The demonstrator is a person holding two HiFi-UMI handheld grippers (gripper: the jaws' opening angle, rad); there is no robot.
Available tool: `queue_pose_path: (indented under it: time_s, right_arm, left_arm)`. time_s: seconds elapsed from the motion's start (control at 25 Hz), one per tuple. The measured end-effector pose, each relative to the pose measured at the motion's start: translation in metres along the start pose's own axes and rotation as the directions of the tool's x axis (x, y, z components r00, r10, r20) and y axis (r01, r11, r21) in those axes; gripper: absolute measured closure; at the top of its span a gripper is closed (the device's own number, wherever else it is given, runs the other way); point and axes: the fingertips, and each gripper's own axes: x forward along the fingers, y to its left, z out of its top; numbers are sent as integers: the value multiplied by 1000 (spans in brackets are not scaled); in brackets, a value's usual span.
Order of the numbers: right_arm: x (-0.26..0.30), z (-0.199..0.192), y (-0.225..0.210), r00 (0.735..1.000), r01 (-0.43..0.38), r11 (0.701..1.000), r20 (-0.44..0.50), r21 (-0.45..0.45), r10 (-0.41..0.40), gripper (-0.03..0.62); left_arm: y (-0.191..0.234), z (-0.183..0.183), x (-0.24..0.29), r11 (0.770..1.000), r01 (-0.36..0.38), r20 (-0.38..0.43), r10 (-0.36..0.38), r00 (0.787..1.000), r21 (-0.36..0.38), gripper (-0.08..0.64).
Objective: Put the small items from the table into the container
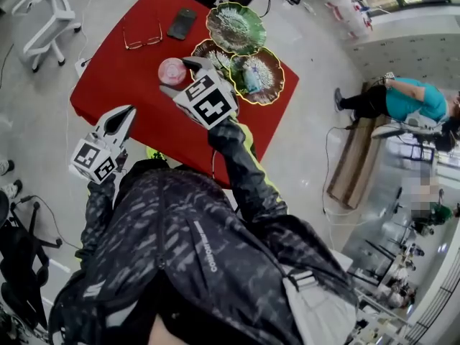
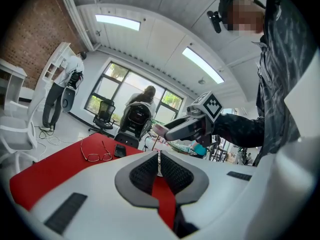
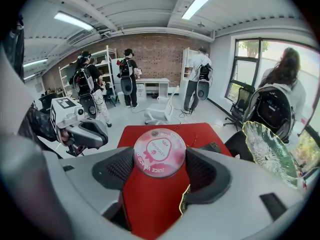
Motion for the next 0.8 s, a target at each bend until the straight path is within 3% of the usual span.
queue_pose_path:
  time_s: [0.8]
  right_arm:
    - [-81,-13,-96,981,184,973,32,141,-191,282]
  left_arm:
    - [-25,7,66,988,151,-40,-150,988,19,541]
